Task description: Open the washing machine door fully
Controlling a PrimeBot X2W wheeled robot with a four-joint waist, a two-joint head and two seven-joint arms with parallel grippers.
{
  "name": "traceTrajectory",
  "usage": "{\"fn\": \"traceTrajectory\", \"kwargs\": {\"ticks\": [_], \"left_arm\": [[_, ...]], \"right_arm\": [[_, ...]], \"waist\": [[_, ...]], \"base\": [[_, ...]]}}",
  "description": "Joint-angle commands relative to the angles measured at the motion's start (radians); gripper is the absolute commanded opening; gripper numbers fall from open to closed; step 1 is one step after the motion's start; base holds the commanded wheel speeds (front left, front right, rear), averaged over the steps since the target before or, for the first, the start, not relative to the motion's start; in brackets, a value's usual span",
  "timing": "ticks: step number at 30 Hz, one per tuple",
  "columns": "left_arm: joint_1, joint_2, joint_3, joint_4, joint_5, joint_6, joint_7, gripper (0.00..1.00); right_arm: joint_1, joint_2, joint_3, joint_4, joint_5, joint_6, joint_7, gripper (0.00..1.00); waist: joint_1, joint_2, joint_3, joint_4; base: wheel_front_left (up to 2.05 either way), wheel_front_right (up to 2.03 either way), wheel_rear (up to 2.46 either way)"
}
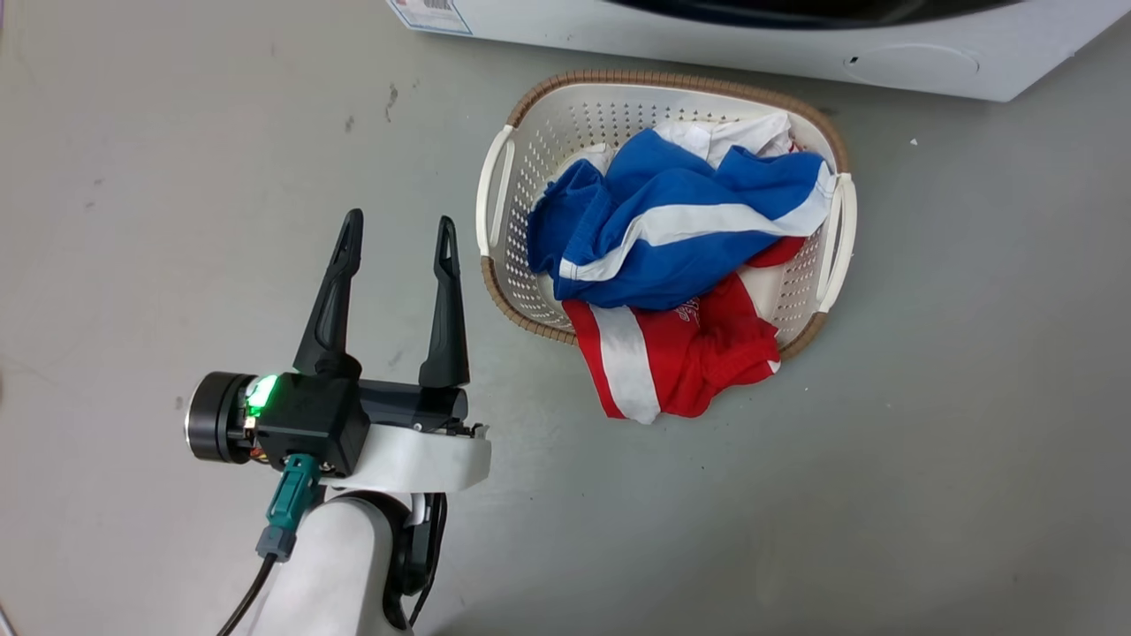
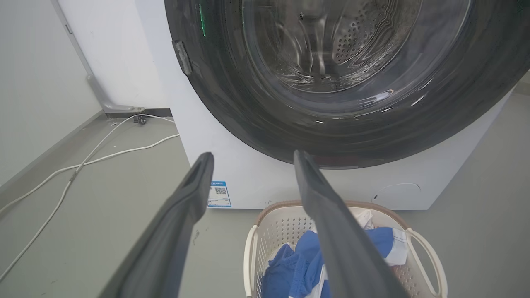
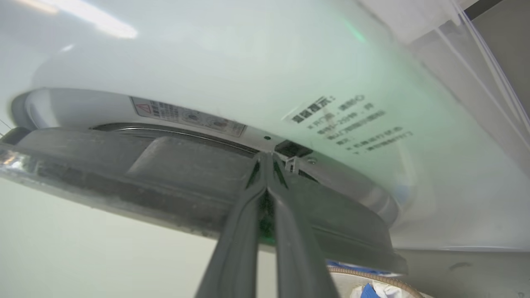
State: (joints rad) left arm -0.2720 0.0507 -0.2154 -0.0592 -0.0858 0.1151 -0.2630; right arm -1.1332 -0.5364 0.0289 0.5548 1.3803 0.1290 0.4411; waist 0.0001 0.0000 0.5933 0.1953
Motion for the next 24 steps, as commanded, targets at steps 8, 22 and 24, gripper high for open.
{"fn": "traceTrajectory", "kwargs": {"ticks": [8,22,24], "left_arm": [[0.017,0.0,0.008,0.008,0.01,0.003,-0.003,1.0],[0.061,0.0,0.037,0.015,0.036,-0.016,-0.003,1.0],[0.065,0.0,0.039,0.015,0.039,-0.019,-0.003,1.0]], "right_arm": [[0.168,0.032,0.022,-0.078,0.05,0.003,0.011,0.0],[0.487,0.055,0.022,-0.319,0.104,0.003,-0.056,0.0],[0.535,0.066,0.027,-0.359,0.112,0.003,-0.069,0.0]], "waist": [[-0.0001,0.0,-0.053,-0.015],[-0.0001,0.0,-0.128,-0.059],[-0.0001,0.0,-0.138,-0.065]], "base": [[0.0,0.0,0.0],[0.0,0.0,0.0],[0.0,0.0,0.0]]}}
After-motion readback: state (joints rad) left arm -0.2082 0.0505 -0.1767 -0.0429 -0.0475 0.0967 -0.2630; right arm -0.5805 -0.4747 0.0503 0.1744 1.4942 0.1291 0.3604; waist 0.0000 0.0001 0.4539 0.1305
